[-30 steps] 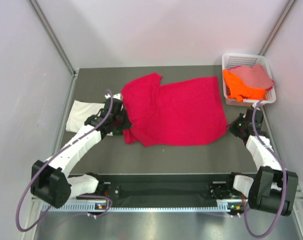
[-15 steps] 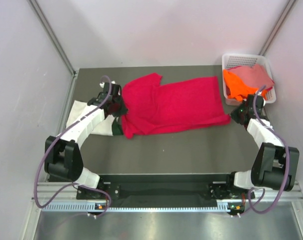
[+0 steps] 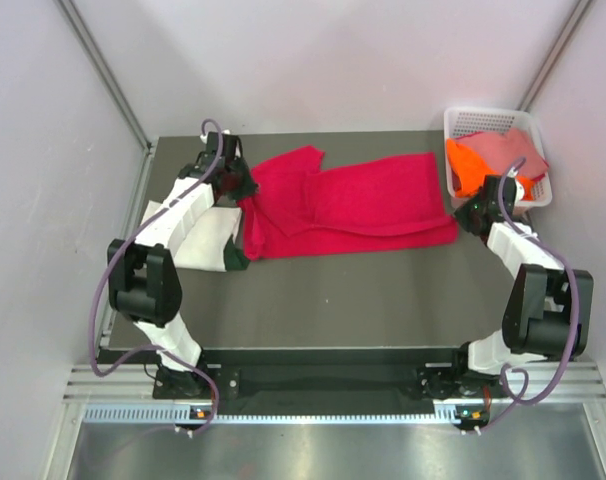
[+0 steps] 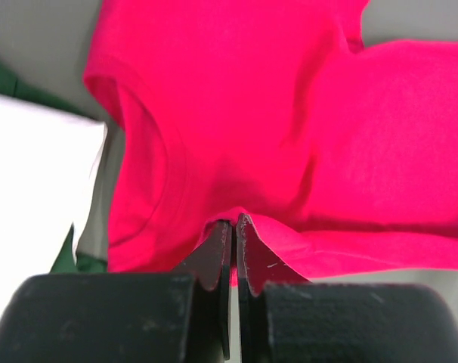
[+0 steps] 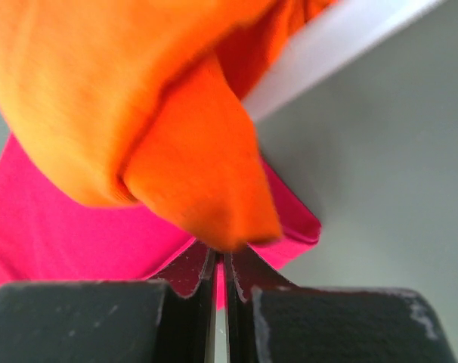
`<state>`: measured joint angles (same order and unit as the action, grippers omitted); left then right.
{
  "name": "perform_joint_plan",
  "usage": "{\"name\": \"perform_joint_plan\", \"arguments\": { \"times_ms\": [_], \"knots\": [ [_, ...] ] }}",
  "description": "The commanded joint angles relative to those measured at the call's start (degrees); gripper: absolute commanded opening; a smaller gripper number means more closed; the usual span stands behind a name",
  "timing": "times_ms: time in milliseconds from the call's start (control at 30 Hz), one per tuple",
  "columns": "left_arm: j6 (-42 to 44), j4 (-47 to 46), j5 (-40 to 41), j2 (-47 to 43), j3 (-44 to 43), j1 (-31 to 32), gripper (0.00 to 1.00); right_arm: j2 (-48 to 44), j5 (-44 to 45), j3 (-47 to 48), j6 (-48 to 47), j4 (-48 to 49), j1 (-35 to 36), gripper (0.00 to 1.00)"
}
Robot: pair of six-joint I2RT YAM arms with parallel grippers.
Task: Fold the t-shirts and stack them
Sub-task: Fold the tshirt
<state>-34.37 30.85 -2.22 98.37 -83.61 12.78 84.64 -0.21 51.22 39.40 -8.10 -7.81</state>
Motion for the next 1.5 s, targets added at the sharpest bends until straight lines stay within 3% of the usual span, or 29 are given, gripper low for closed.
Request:
{"name": "perform_joint_plan", "arguments": {
  "times_ms": [0, 633, 667, 767, 800, 933, 1067, 1167, 1200, 1267, 1467],
  "knots": [
    [1.1, -0.7, -0.6, 2.7, -4.2, -0.6, 0.0, 1.1, 2.6, 3.5, 1.6, 3.6, 0.7, 0.0],
    [-0.3, -2.1, -1.1, 11.8, -9.4, -3.1, 0.0, 6.4, 3.1, 3.6, 6.2, 10.4, 1.0, 0.04],
    [-0.3, -2.3, -1.1, 12.5, -9.7, -3.2, 0.0, 6.8, 3.0, 3.8, 6.2, 10.5, 1.0, 0.06],
    [0.2, -2.6, -1.7, 14.2, -11.1, -3.3, 0.0, 6.9, 2.5, 3.8, 6.1, 11.1, 1.0, 0.3],
    [0.3, -2.6, -1.6, 14.7, -11.6, -3.4, 0.11, 6.7, 2.3, 2.9, 6.1, 11.4, 1.0, 0.43],
    [0.4, -3.0, -0.9, 14.5, -12.2, -3.4, 0.42, 1.6, 2.8, -1.2, 5.9, 14.7, 1.0, 0.64],
    [1.0, -3.3, 0.3, 12.2, -11.5, -3.4, 0.56, -3.4, 3.3, -5.2, 5.1, 15.9, 1.0, 0.77],
    [1.4, -3.2, 1.7, 9.5, -10.1, -3.4, 0.76, -7.5, 3.3, -9.2, 4.5, 17.2, 1.0, 0.82],
    [1.6, -3.3, 1.7, 8.7, -9.6, -3.4, 0.78, -8.3, 3.1, -10.8, 4.5, 17.3, 1.0, 0.87],
    [1.8, -2.8, 3.7, 6.2, -8.4, -3.4, 0.84, -10.5, 2.7, -12.1, 4.0, 17.5, 0.9, 0.88],
    [0.9, -0.7, 8.2, -1.1, -3.9, -3.4, 0.84, -13.4, 1.4, -19.0, 6.7, 21.8, 0.9, 0.68]
  ]
}}
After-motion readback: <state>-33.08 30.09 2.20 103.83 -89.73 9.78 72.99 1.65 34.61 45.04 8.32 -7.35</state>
